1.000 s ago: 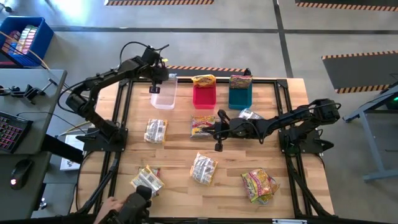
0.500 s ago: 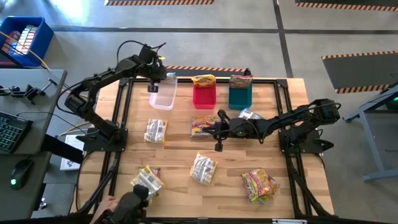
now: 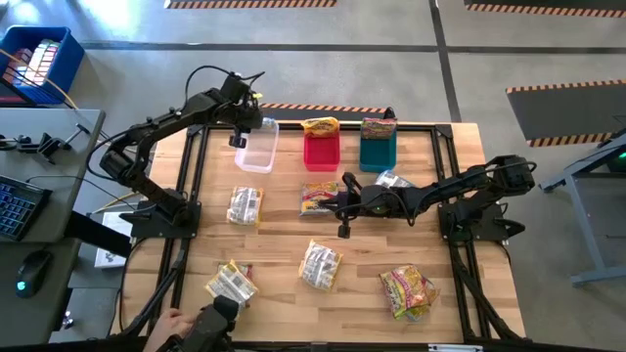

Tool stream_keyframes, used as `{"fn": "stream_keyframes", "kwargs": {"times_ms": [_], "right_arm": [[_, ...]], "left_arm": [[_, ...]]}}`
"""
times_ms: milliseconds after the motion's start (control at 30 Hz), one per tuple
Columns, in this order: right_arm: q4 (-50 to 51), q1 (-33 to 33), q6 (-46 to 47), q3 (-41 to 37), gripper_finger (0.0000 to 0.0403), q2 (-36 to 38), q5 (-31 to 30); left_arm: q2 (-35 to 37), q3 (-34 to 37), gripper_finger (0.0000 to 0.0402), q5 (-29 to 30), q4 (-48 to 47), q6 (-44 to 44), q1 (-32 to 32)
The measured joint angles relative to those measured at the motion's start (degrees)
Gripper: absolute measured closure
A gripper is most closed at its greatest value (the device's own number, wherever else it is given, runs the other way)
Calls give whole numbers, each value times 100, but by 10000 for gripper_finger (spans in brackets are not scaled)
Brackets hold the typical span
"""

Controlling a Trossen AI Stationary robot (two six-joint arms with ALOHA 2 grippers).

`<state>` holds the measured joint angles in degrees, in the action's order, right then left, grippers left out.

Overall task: Sort Maruchan noodles
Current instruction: Put the blue noodle pack into the transparent bin

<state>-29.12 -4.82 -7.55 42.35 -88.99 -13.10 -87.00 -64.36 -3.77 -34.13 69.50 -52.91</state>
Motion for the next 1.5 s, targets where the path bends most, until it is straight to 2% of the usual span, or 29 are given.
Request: {"fn": "stream_keyframes", "kwargs": {"times_ms": [700, 1167, 1500], "right_arm": [[-7, 2, -10, 0, 401, 0, 221], [-2, 1, -21, 0, 401, 0, 262], [19, 2, -22, 0, 401, 0, 262]], "left_arm": [[-593, 7, 347, -183, 305, -111, 101], [-895, 4, 313, -52, 1352, -955, 103], [-1078, -4, 294, 241, 1569, -1244, 119]]}}
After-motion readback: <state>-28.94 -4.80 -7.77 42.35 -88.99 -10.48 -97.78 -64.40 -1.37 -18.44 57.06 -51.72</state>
